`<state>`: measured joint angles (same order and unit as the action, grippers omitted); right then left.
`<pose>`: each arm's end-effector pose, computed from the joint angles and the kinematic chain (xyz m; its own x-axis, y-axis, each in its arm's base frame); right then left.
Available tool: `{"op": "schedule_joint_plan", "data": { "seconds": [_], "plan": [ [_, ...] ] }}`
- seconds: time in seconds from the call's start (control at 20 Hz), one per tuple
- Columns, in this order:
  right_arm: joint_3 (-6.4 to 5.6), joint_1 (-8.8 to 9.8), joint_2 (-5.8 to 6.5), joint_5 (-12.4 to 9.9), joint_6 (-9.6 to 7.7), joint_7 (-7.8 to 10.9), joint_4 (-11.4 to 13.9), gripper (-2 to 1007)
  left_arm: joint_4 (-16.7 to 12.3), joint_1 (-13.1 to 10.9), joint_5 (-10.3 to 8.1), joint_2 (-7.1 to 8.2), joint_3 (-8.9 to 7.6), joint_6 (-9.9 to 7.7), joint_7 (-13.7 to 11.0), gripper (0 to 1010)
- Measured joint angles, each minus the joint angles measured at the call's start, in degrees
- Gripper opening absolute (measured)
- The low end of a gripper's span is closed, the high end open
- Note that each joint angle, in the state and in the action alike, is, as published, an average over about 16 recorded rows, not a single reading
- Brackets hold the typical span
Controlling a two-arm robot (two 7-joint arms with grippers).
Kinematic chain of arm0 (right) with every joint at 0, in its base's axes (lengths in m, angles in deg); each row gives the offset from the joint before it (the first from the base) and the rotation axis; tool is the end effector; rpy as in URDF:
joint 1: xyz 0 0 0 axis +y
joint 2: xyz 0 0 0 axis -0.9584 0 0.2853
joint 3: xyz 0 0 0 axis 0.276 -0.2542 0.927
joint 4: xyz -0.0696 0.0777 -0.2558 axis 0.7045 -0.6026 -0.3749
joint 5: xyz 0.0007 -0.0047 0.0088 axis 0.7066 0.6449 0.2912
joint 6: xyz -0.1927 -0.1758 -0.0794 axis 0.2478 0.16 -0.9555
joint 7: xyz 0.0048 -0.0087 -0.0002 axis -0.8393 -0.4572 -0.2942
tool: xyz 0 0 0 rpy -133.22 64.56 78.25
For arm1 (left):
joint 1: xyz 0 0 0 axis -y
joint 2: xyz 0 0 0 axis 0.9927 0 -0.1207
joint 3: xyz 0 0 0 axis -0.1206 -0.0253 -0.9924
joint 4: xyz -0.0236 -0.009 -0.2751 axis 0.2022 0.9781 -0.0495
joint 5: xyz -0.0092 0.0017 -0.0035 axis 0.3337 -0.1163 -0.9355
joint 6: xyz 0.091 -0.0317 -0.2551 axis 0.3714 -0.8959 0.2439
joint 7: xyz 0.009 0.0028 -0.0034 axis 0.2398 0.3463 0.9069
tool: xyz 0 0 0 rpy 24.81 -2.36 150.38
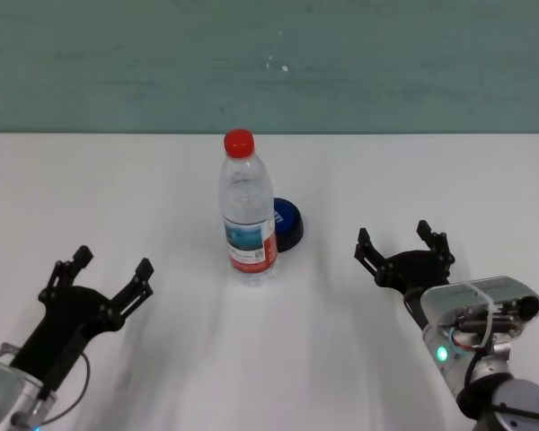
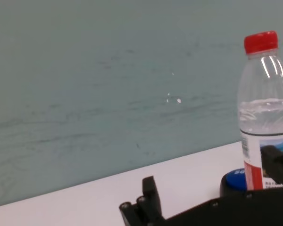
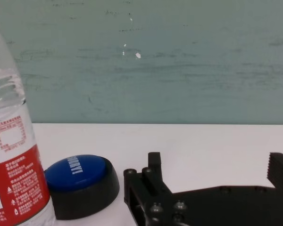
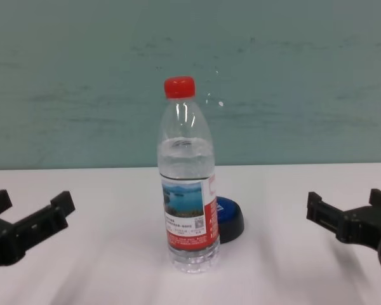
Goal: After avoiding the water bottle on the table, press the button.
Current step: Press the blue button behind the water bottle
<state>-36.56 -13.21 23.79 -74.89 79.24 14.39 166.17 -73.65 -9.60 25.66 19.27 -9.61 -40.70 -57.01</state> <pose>0.2661 0.0320 -0.2920 0.2029 -0.9779 -0.0508 0.9792 0.2028 0.0060 0.2131 0.0601 -0.2967 0.3767 0.9159 0.1386 -0.9186 0.3887 -0.0716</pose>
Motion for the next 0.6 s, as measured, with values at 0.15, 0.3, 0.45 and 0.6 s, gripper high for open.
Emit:
{"op": "schedule_joint_plan", "data": {
  "seconds": [0.15, 0.3, 0.45, 0.6],
  "plan": [
    [0.0, 0.0, 0.0, 0.0, 0.0, 0.0, 0.0, 1004, 0.3, -0.1, 0.53, 0.04, 0.38, 0.35, 0.0, 1010],
    [0.0, 0.0, 0.0, 0.0, 0.0, 0.0, 0.0, 1004, 0.5, -0.2, 1.05, 0.08, 0.79, 0.64, 0.0, 1010],
    [0.0, 0.0, 0.0, 0.0, 0.0, 0.0, 0.0, 1004, 0.8, -0.2, 1.62, 0.07, 1.29, 0.86, 0.0, 1010],
    [0.0, 0.0, 0.0, 0.0, 0.0, 0.0, 0.0, 1004, 1.2, 0.0, 2.3, 0.0, 1.88, 1.13, 0.0, 1010]
  ]
}}
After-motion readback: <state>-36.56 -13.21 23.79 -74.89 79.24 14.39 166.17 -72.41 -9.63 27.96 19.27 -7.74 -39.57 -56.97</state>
